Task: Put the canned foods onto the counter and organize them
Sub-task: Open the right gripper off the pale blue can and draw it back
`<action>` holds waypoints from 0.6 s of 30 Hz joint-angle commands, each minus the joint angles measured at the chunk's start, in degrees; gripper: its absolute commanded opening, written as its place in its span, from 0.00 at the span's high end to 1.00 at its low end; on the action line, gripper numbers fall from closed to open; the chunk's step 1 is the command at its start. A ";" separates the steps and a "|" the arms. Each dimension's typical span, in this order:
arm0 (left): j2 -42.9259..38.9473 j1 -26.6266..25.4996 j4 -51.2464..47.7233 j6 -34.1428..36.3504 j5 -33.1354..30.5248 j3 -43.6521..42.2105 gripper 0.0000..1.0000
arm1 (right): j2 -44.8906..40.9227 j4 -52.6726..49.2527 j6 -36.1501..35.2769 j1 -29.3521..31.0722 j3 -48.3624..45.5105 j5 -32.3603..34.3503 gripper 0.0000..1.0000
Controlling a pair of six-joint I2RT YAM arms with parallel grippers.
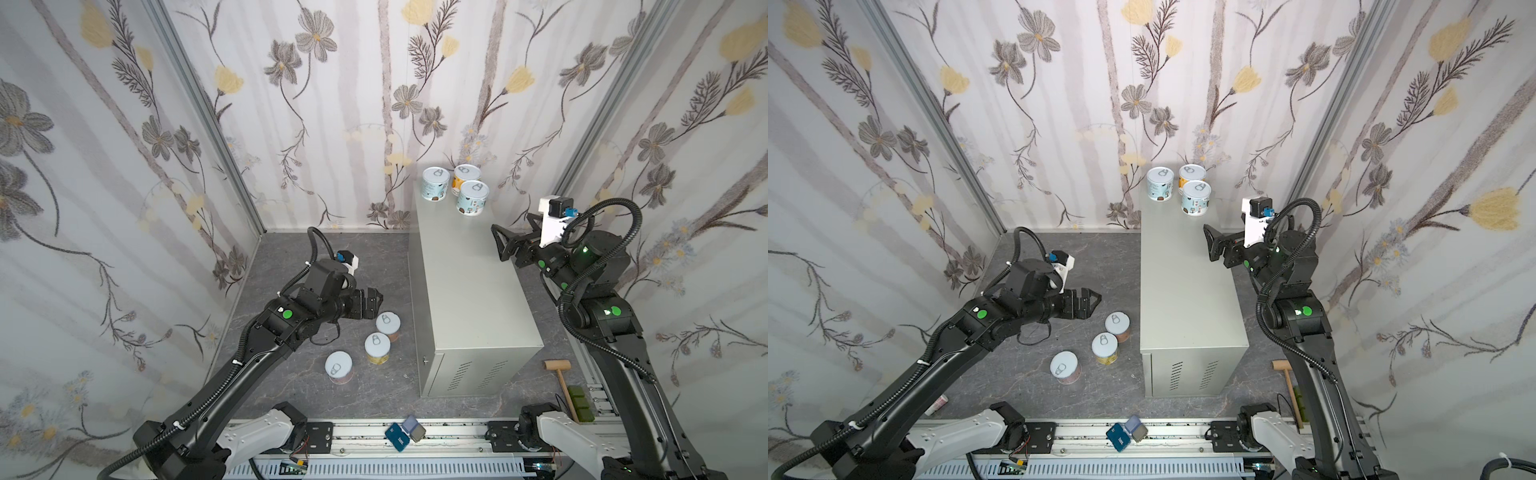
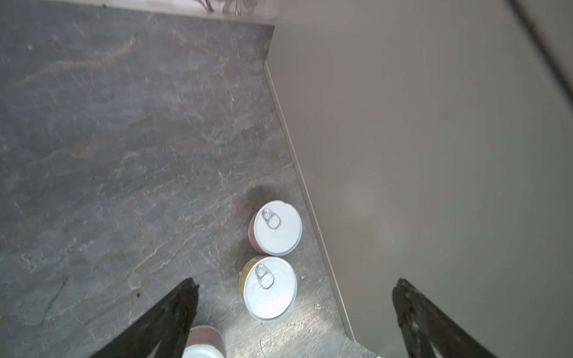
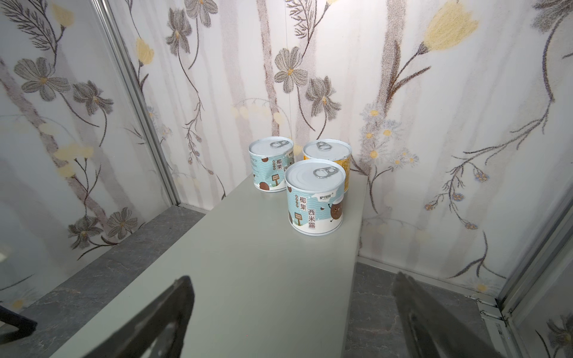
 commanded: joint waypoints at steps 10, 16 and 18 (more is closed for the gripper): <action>6.07 -9.50 6.53 -10.58 -5.31 -13.61 0.00 | -3.78 -7.60 2.33 4.77 0.83 2.89 0.00; 9.48 -11.88 10.51 -12.51 -8.36 -18.00 0.00 | -5.02 -9.28 1.59 6.34 1.14 4.23 0.00; 11.04 -12.67 11.62 -12.95 -10.21 -18.64 0.00 | -5.32 -9.14 1.59 6.51 0.87 4.16 0.00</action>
